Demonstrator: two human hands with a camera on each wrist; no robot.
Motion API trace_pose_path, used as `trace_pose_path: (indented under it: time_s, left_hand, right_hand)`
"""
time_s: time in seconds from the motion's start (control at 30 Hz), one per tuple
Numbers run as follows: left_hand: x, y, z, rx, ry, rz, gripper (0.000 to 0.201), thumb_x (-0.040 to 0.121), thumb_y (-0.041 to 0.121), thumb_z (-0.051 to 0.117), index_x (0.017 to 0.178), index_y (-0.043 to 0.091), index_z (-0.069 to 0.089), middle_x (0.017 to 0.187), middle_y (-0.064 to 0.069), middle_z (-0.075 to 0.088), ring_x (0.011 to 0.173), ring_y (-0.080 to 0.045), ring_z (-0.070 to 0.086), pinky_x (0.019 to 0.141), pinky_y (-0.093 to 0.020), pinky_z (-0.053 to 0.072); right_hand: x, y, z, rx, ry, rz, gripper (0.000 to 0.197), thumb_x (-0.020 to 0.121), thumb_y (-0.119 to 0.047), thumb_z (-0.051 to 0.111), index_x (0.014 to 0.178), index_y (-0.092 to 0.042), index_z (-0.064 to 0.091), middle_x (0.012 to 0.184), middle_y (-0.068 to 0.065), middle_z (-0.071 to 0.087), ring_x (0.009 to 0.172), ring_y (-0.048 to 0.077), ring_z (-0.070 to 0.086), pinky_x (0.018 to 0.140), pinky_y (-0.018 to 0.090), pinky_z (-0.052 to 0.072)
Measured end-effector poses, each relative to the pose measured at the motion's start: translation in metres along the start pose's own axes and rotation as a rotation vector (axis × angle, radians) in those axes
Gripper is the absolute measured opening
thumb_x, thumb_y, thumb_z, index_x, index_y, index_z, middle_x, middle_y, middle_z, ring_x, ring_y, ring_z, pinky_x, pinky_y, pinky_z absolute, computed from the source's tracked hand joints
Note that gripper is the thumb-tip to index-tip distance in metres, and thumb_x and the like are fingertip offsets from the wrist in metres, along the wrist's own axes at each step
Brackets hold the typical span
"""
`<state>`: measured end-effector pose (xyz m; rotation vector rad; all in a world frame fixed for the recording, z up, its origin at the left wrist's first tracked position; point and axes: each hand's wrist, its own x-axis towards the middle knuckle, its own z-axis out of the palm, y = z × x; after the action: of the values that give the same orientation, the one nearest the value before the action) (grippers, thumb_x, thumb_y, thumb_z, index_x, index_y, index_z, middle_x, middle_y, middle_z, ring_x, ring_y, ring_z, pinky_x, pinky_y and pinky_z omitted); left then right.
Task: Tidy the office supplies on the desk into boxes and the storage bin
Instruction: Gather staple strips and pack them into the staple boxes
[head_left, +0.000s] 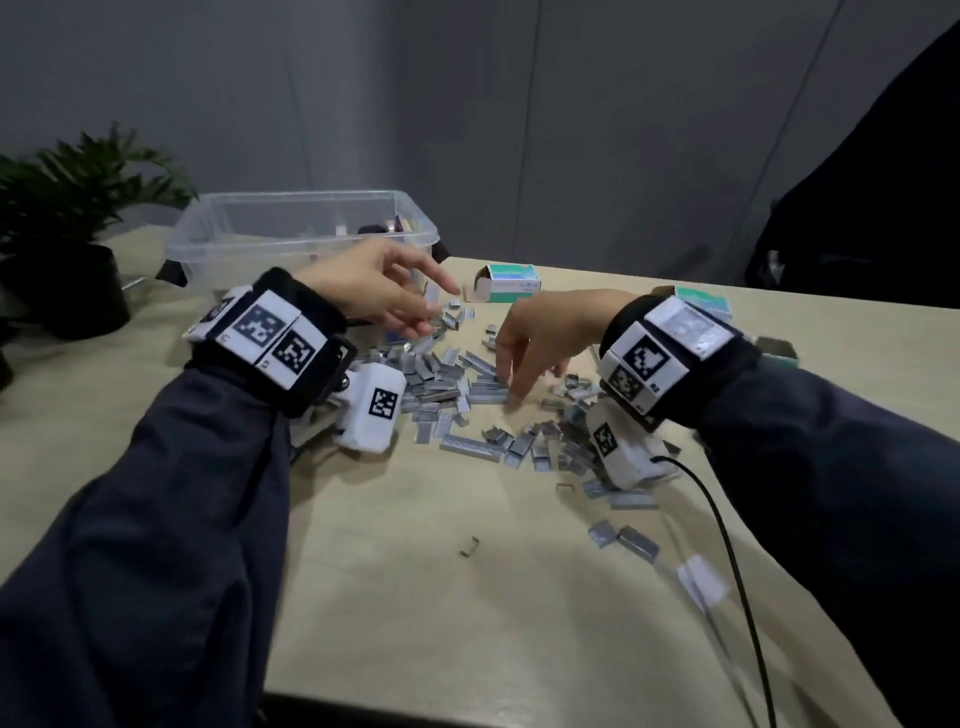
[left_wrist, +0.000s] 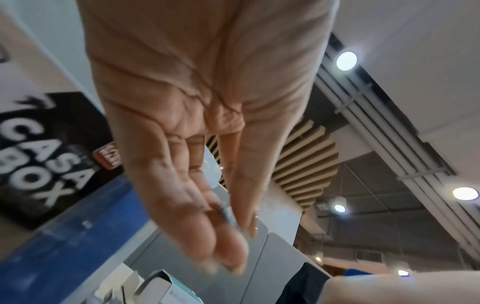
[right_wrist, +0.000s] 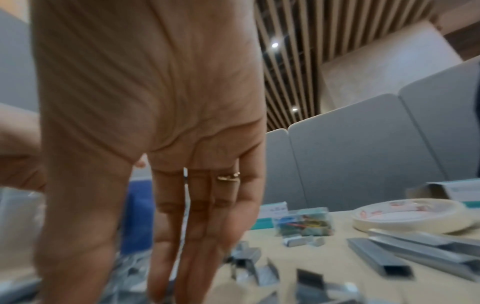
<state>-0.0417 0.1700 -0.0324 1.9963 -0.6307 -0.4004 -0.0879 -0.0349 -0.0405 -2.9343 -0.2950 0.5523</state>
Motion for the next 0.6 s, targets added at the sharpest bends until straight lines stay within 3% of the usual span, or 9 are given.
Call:
trace_pose_path:
  time_s: [0.13, 0.2, 0.33, 0.43, 0.5, 0.6]
  left_hand:
    - [-0.008, -0.005, -0.001, -0.026, 0.033, -0.018, 0.024, 0.079, 0.001, 0.071, 0.102, 0.000, 0.068, 0.069, -0.008, 0.072, 0.060, -0.014, 0.070, 0.057, -0.021, 0.058]
    - [-0.011, -0.006, -0.005, 0.003, 0.048, -0.021, 0.019, 0.077, 0.003, 0.074, 0.095, 0.001, 0.070, 0.073, -0.012, 0.073, 0.060, -0.015, 0.070, 0.055, -0.020, 0.056]
    - [-0.011, -0.012, -0.006, 0.094, 0.026, -0.089, 0.010, 0.079, 0.004, 0.074, 0.087, 0.001, 0.071, 0.078, -0.015, 0.073, 0.063, -0.014, 0.070, 0.054, -0.017, 0.052]
    - [-0.008, -0.016, -0.007, 0.075, 0.016, -0.111, 0.015, 0.080, 0.003, 0.073, 0.092, -0.006, 0.069, 0.073, -0.012, 0.073, 0.065, -0.014, 0.071, 0.059, -0.019, 0.054]
    - [-0.007, -0.017, -0.007, 0.070, 0.021, -0.119, 0.015, 0.081, 0.003, 0.072, 0.093, -0.006, 0.069, 0.070, -0.010, 0.073, 0.063, -0.013, 0.071, 0.058, -0.019, 0.054]
    - [-0.008, -0.017, -0.003, 0.061, -0.018, -0.132, 0.015, 0.082, 0.003, 0.071, 0.095, -0.005, 0.070, 0.077, -0.014, 0.073, 0.065, -0.013, 0.071, 0.058, -0.018, 0.056]
  right_hand:
    - [0.011, -0.014, 0.007, -0.137, 0.000, 0.028, 0.026, 0.079, -0.027, 0.081, 0.095, -0.009, 0.075, 0.086, -0.001, 0.075, 0.069, 0.006, 0.067, 0.053, 0.017, 0.042]
    - [0.012, -0.018, 0.007, -0.198, -0.009, 0.041, 0.024, 0.079, -0.026, 0.080, 0.095, -0.008, 0.075, 0.081, -0.002, 0.075, 0.062, 0.005, 0.063, 0.051, 0.017, 0.040]
    - [0.008, -0.019, 0.004, -0.333, -0.099, 0.119, 0.027, 0.076, -0.033, 0.080, 0.088, -0.009, 0.077, 0.062, -0.008, 0.070, 0.058, 0.007, 0.062, 0.058, 0.021, 0.049]
    - [0.007, -0.013, -0.009, -0.203, -0.158, 0.145, 0.029, 0.078, -0.034, 0.079, 0.093, -0.010, 0.075, 0.075, -0.003, 0.076, 0.068, 0.007, 0.068, 0.066, 0.021, 0.052]
    - [0.008, -0.010, -0.019, -0.061, -0.135, 0.135, 0.022, 0.085, -0.024, 0.073, 0.099, -0.007, 0.073, 0.090, 0.004, 0.076, 0.079, 0.011, 0.070, 0.065, 0.020, 0.052]
    - [0.020, -0.009, -0.022, 0.068, -0.030, 0.184, 0.020, 0.095, -0.014, 0.057, 0.096, 0.001, 0.070, 0.087, 0.007, 0.072, 0.082, 0.016, 0.069, 0.062, 0.023, 0.055]
